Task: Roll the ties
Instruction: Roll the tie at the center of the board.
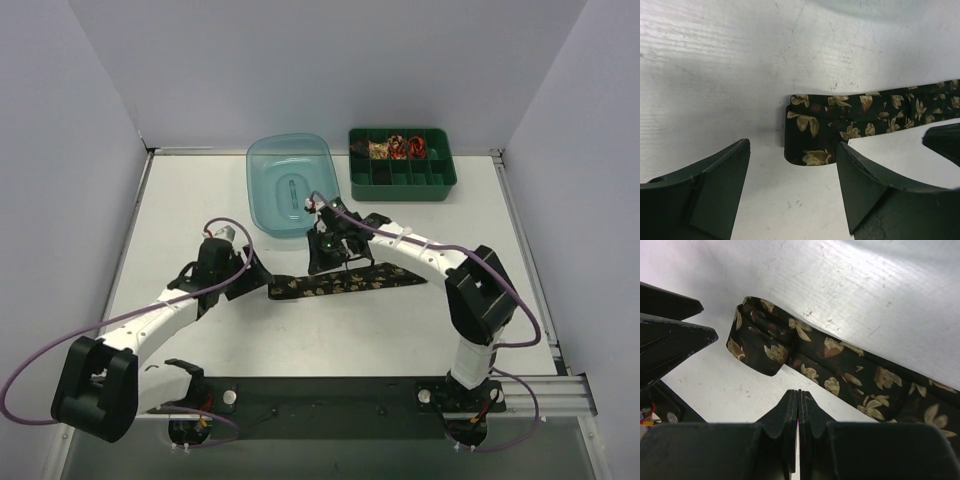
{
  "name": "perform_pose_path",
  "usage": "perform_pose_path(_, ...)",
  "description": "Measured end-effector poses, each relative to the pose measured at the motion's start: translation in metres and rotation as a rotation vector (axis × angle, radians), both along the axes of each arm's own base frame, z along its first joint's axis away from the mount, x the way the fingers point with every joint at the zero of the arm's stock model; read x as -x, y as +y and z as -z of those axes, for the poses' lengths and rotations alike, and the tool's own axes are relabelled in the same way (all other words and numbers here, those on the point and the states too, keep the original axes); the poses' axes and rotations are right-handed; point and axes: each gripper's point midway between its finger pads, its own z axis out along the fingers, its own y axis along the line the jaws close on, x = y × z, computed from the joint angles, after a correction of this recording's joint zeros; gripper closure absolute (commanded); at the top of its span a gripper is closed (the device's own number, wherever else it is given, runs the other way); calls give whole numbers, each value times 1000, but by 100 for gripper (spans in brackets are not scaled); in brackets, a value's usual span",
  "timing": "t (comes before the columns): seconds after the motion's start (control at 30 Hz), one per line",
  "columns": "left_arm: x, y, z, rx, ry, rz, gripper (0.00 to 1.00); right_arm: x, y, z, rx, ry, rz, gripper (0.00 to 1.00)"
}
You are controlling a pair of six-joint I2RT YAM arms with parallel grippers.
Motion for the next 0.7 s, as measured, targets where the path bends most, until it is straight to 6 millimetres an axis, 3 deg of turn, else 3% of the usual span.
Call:
perform_pose_path(0.13,6,-3,12,136,20,12,21,6,17,16,19,27,-39,100)
perform_pose_path(0.37,5,-16,20,281,31,53,21,6,40,25,21,35,-76,100)
perform_pose_path(0.7,5,-26,32,336,49,90,26,7,49,45,40,65,-91,100)
